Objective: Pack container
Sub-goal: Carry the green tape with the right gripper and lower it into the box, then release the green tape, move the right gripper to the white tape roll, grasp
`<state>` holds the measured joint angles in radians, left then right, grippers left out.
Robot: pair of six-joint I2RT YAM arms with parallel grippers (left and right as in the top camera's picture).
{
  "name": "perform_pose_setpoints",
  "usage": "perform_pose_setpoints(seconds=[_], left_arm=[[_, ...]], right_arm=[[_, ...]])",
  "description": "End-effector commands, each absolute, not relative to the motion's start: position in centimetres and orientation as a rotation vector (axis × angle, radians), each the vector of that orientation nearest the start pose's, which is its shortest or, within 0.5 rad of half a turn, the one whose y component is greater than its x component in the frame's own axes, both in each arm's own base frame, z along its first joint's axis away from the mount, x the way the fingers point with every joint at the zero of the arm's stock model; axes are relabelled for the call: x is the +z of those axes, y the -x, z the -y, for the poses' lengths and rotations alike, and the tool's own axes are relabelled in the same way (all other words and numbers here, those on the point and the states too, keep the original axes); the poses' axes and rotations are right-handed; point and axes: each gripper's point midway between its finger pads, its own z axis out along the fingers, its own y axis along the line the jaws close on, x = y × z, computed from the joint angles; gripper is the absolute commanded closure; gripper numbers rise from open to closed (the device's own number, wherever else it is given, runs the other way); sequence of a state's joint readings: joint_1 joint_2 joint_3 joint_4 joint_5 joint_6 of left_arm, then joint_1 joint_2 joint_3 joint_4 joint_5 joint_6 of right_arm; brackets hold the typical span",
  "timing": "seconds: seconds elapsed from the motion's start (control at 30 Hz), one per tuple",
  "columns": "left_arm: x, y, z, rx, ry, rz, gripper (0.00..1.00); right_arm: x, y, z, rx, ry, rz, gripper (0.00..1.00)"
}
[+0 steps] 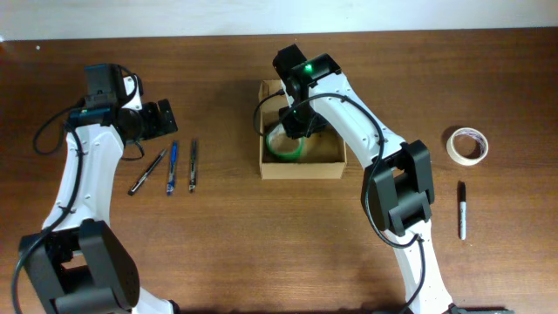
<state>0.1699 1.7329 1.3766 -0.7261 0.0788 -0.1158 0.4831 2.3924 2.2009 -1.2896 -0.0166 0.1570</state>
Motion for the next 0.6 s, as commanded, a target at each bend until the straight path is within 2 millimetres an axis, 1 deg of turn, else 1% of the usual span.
perform_pose_setpoints(seconds=[0.0,0.1,0.17,0.27,0.3,0.33,0.37,0.4,0.43,0.47,0.5,0.57], left_arm=[[13.2,-42.9,-6.1,-0.079,0.332,-2.618,0.01],[13.2,-42.9,-6.1,-0.079,0.332,-2.618,0.01],[13.2,-42.9,-6.1,-0.079,0.332,-2.618,0.01],[13.2,-42.9,-6.1,-0.079,0.332,-2.618,0.01],[13.2,-42.9,-6.1,-0.079,0.332,-2.618,0.01],[13.2,-42.9,-6.1,-0.079,0.332,-2.618,0.01],[13.2,-42.9,-6.1,-0.079,0.332,-2.618,0.01],[13.2,-42.9,-6.1,-0.079,0.332,-2.618,0.01],[13.2,-42.9,-6.1,-0.079,0.332,-2.618,0.01],[13.2,-42.9,-6.1,-0.079,0.332,-2.618,0.01],[13.2,-42.9,-6.1,-0.079,0.332,-2.618,0.01],[13.2,-42.9,-6.1,-0.079,0.332,-2.618,0.01]], right_arm=[[7.5,-42.7,-22.9,0.082,0.493,-3.008,0.63],[10.5,-43.0,-22.6,0.076,0.481,-2.957,0.65],[13.8,-43.5,-21.5,-0.001,0.46,-2.888,0.65],[20.6,-43.9,-18.7,-0.165,0.419,-2.742,0.65],[23.2,-43.8,-17.7,-0.205,0.391,-2.686,0.63],[25.4,-43.6,-17.0,-0.204,0.367,-2.643,0.61],[28.2,-43.2,-16.4,-0.175,0.336,-2.588,0.59],[30.4,-42.8,-15.9,-0.154,0.312,-2.544,0.58],[32.8,-42.1,-14.9,-0.142,0.281,-2.491,0.57],[34.7,-41.5,-13.7,-0.144,0.252,-2.451,0.56],[36.8,-40.7,-11.9,-0.159,0.201,-2.408,0.55],[39.6,-39.2,-8.3,-0.171,0.1,-2.356,0.55]])
